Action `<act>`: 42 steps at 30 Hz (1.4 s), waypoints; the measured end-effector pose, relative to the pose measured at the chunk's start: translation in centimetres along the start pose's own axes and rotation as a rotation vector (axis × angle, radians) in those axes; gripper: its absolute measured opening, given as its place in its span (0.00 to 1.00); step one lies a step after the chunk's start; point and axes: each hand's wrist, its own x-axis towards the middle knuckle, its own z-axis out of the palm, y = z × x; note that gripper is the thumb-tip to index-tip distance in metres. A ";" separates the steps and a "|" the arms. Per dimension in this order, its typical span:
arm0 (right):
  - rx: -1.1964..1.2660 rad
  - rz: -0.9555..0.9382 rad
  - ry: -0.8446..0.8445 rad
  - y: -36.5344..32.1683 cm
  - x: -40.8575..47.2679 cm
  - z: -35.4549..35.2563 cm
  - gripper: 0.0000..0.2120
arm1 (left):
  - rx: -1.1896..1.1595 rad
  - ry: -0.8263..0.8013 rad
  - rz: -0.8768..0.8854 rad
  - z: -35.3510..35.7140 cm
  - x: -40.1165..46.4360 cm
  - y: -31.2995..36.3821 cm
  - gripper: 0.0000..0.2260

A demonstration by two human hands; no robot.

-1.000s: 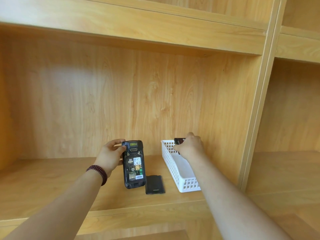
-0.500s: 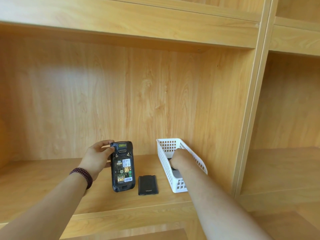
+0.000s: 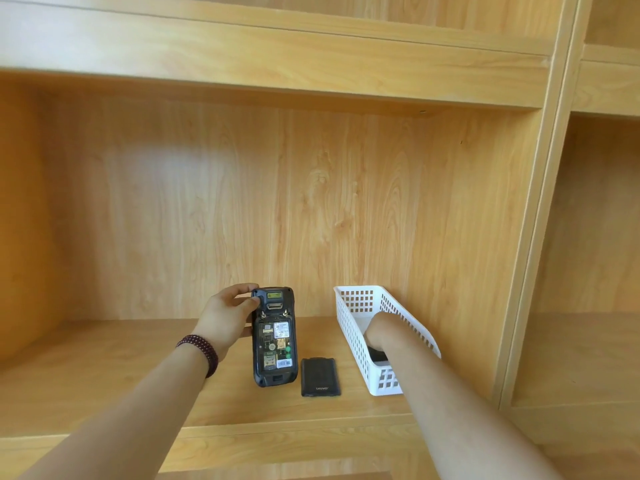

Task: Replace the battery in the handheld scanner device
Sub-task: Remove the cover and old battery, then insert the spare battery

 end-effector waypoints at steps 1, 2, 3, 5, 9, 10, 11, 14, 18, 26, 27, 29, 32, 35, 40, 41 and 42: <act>-0.009 -0.039 0.032 0.0 0.0 -0.3 0.08 | 0.002 -0.007 0.001 0.0 0.0 0.1 0.09; -0.017 -0.079 0.082 0.0 0.0 -0.9 0.12 | 0.004 -0.013 0.003 -0.1 0.0 0.1 0.09; 0.008 -0.119 0.156 -0.1 -0.2 -1.5 0.13 | 0.005 -0.017 0.004 -0.1 0.0 0.2 0.09; 0.176 -0.238 0.339 -0.5 -0.7 -2.7 0.11 | 0.003 -0.029 0.007 -0.1 0.0 0.5 0.09; 0.578 -0.578 0.522 -2.6 -4.7 -3.7 0.09 | -0.005 -0.053 0.020 -0.1 -0.2 1.2 0.09; 0.594 -0.646 0.485 -3.3 -5.9 -3.5 0.09 | -0.002 -0.059 0.024 -0.1 -0.3 1.3 0.09; 0.592 -0.683 0.433 -4.1 -6.8 -3.0 0.11 | 0.001 -0.066 0.030 -0.1 -0.4 1.5 0.09; 0.633 -0.641 0.182 -5.7 -7.5 -0.4 0.22 | 0.002 -0.083 0.041 -0.3 -0.7 1.7 0.09; 0.949 -0.562 -0.203 -6.7 -6.7 3.1 0.19 | 0.007 -0.109 0.049 -0.6 -1.1 1.6 0.09; 1.257 -0.522 -0.349 -7.9 -6.6 4.5 0.13 | -0.011 -0.137 0.025 -2.1 -1.4 1.6 0.09; 1.285 -0.524 -0.359 -7.9 -6.5 4.5 0.12 | -0.014 -0.142 0.027 -2.2 -1.4 1.8 0.09; 1.327 -0.528 -0.378 -7.9 -6.5 4.6 0.12 | -0.010 -0.157 0.030 -2.4 -1.4 2.1 0.09; 1.353 -0.521 -0.395 -7.8 -6.7 4.9 0.11 | 0.039 -0.180 0.017 -2.6 -1.4 2.2 0.10; 1.355 -0.501 -0.376 -8.0 -6.9 5.4 0.13 | 0.155 -0.128 0.012 -4.0 -1.3 1.7 0.11; 1.385 -0.436 -0.339 -8.4 -6.8 5.9 0.12 | 0.682 0.063 -0.116 -9.7 -0.8 0.9 0.09; 1.381 -0.426 -0.333 -8.5 -6.7 6.0 0.13 | 0.854 0.027 -0.195 -10.5 -0.9 0.9 0.11; 1.375 -0.423 -0.329 -8.5 -6.6 6.1 0.13 | 1.006 -0.022 -0.265 -10.9 -1.2 0.9 0.15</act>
